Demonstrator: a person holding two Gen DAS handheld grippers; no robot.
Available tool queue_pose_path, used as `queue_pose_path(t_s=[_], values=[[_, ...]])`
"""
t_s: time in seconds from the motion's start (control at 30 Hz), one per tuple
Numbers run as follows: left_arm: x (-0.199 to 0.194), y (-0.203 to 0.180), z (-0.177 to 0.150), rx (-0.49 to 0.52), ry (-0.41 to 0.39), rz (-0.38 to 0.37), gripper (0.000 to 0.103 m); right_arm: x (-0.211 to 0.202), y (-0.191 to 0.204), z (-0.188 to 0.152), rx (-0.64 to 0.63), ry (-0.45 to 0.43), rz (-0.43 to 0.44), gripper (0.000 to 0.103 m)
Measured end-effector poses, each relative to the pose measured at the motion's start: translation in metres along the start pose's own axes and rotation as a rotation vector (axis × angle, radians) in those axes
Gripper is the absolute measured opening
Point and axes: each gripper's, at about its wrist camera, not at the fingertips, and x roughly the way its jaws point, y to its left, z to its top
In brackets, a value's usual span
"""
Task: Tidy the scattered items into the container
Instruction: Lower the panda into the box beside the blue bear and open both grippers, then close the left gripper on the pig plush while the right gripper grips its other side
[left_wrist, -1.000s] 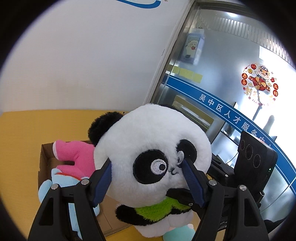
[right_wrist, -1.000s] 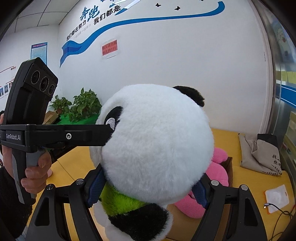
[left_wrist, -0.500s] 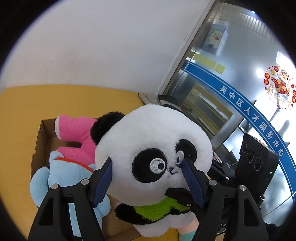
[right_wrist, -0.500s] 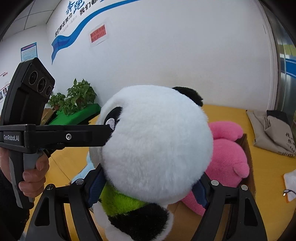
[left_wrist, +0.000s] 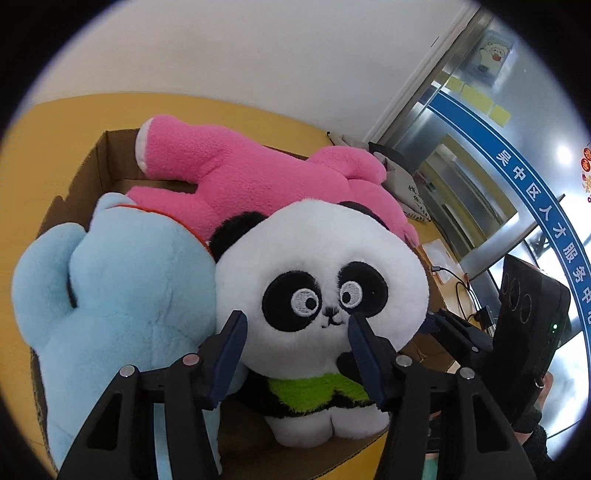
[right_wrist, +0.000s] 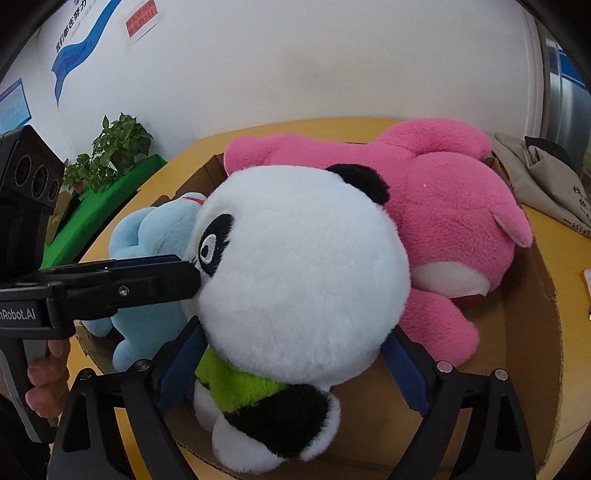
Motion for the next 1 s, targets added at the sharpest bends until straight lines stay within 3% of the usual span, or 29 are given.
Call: queue_pose_path(t_s=[0.13,0.27,0.43,0.77,1.0], values=[[-0.040,-0.009,-0.010,0.017,-0.093,0.037,0.059,-0.029,0.007,-0.006,-0.008,-0.037,-0.040,0.102],[-0.085,-0.032,-0.025,0.046,-0.211,0.092,0.082,-0.069,0.014,-0.011,-0.019,-0.089,-0.118,0.103],[-0.123,-0.060,-0.050,0.080,-0.310,0.179,0.082,-0.110,0.032,-0.019,-0.049,-0.146,-0.188,0.103],[-0.155,-0.076,-0.089,0.047,-0.330,0.257,0.082,-0.157,0.053,-0.042,-0.056,-0.196,-0.216,0.103],[-0.163,-0.088,-0.103,0.069,-0.336,0.246,0.082,-0.171,0.058,-0.055,-0.057,-0.199,-0.223,0.103]])
